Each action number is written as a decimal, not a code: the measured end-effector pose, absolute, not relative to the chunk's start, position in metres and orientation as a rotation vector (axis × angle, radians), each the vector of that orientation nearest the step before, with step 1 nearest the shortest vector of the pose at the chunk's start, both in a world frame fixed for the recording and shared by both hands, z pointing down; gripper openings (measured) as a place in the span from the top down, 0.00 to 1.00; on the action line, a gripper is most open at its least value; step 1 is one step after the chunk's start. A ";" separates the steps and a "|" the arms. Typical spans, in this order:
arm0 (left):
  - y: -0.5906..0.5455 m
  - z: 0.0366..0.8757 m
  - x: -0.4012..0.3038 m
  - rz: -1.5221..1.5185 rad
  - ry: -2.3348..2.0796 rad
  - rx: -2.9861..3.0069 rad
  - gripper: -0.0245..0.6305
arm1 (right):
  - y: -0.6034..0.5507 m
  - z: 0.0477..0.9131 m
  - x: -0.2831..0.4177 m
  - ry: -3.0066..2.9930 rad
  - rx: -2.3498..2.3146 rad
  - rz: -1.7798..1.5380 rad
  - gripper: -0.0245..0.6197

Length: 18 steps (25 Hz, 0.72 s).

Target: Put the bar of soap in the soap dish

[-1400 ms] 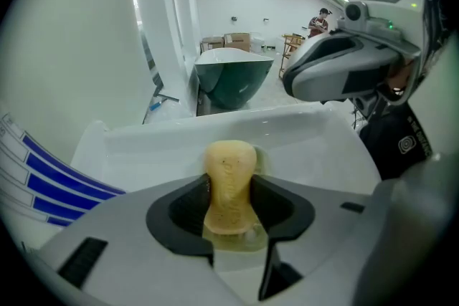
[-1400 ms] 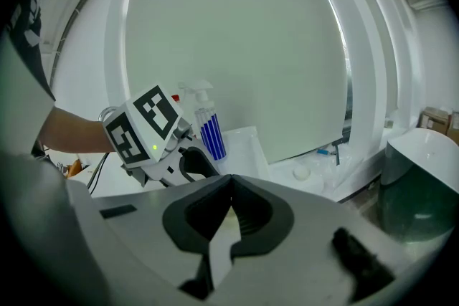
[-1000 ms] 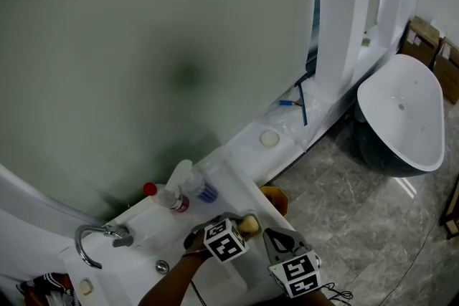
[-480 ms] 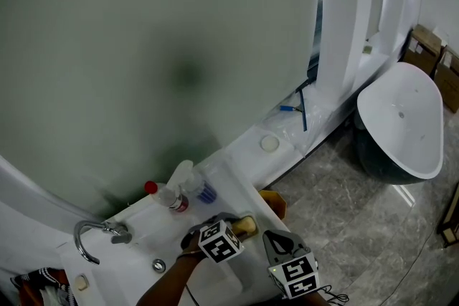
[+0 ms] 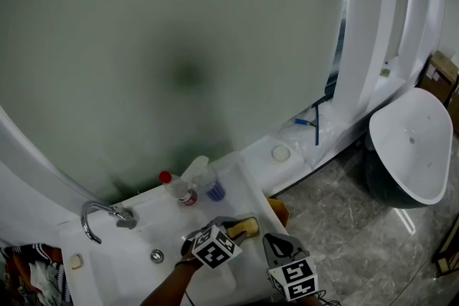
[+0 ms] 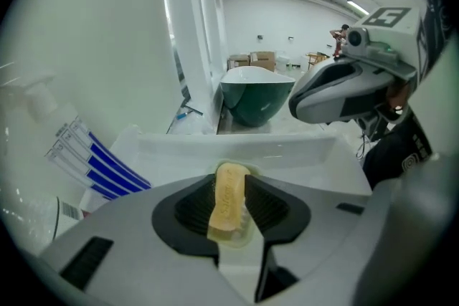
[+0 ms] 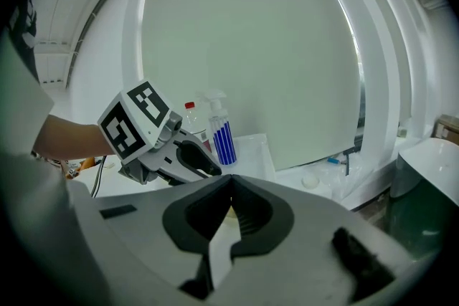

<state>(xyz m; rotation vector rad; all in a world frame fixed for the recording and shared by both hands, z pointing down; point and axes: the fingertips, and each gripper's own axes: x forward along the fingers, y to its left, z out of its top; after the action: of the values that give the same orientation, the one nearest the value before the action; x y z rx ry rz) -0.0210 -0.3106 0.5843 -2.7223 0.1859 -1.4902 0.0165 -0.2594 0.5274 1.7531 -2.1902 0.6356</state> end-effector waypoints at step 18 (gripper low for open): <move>-0.242 0.525 -0.015 -1.117 0.715 -3.020 0.90 | -0.225 0.500 0.002 -2.390 1.591 0.563 0.95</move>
<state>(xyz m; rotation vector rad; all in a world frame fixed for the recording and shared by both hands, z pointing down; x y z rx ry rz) -0.0149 -0.2424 0.5249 -3.0205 0.7146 -1.1175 0.0024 -0.2249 0.5001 1.5912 -2.3897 0.5632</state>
